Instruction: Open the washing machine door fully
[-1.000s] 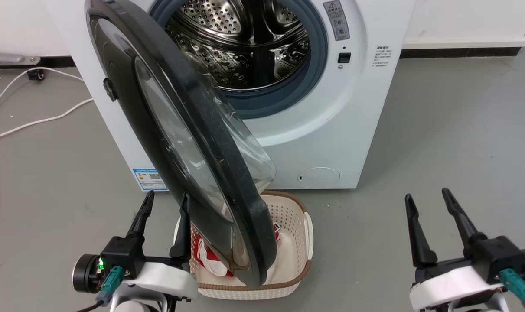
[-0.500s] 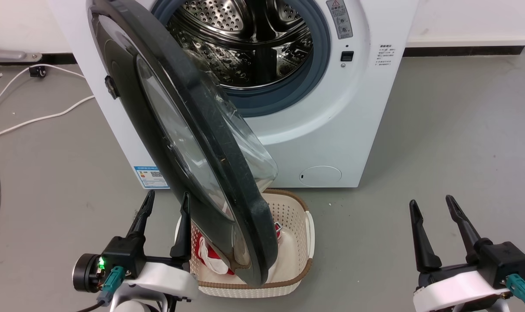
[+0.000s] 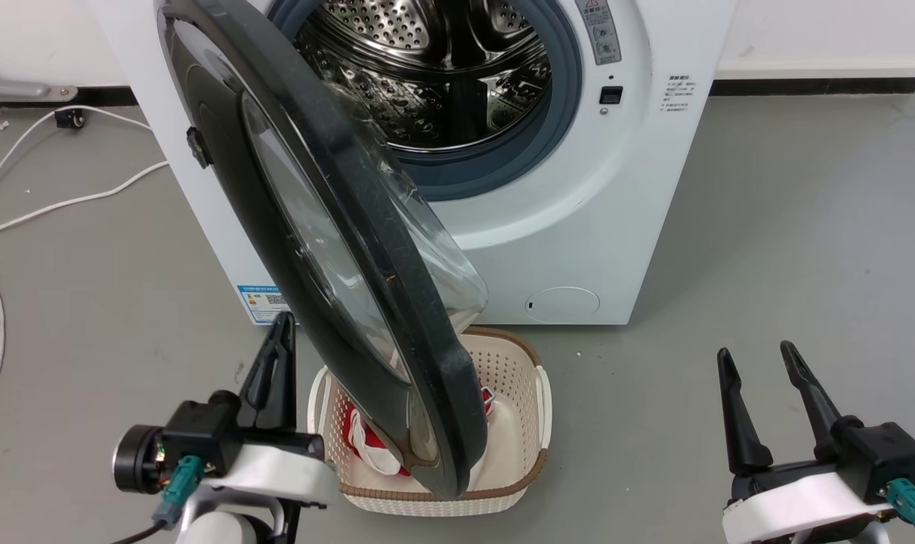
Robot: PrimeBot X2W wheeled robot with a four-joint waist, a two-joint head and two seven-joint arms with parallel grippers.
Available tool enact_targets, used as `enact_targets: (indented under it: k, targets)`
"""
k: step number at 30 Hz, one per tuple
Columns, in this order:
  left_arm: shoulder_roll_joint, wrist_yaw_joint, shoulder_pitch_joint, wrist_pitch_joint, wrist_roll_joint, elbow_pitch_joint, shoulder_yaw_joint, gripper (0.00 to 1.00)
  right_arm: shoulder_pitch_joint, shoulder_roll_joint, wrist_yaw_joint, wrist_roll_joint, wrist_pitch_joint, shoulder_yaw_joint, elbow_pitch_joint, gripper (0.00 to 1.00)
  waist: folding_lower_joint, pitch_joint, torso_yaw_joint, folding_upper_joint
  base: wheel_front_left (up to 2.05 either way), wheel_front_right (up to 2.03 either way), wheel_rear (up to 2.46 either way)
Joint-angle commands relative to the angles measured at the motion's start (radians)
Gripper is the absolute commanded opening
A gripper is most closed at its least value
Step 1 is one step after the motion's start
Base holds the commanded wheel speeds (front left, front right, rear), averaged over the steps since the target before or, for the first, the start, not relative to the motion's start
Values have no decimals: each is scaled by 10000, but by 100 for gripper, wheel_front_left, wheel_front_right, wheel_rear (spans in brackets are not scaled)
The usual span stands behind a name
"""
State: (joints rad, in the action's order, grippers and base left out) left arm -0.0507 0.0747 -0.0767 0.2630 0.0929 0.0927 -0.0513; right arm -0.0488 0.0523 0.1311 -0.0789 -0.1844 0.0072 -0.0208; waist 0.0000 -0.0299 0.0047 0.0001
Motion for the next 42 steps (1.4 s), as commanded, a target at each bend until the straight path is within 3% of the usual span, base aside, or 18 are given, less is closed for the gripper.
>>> enact_targets:
  k: [1, 15, 22, 30, 35, 42]
  targets:
    - [3, -73, -173, 26, 83, -195, 107, 0, 9, -39, -7, -49, -20, -39, 42, 100, 0, -17, 26, -1, 0, 0, 0]
    - [6, -376, -1103, 24, -111, -2981, 480, 0, 40, -38, -7, -111, -48, -136, 61, 100, 0, -100, 205, -1, 0, 0, 0]
    - [6, -163, -1739, 23, -370, -5112, -46, 0, 105, -36, -7, -77, -53, -172, 76, 100, 0, -150, 228, -1, 0, 0, 0]
    - [7, 246, -1618, -197, -163, -6001, -2028, 0, 67, -36, -7, -259, -87, -202, 133, 100, 0, -153, 203, -1, 0, 0, 0]
    - [-69, 457, -1311, -938, 176, -5865, -3926, 0, 13, -35, -7, -263, -54, -208, 171, 100, 0, -147, 217, -1, 0, 0, 0]
    - [-379, 531, -408, -2155, 841, -5344, -5390, 0, -67, -37, -7, -261, -24, -203, 185, 100, 0, -179, 245, -1, 0, 0, 0]
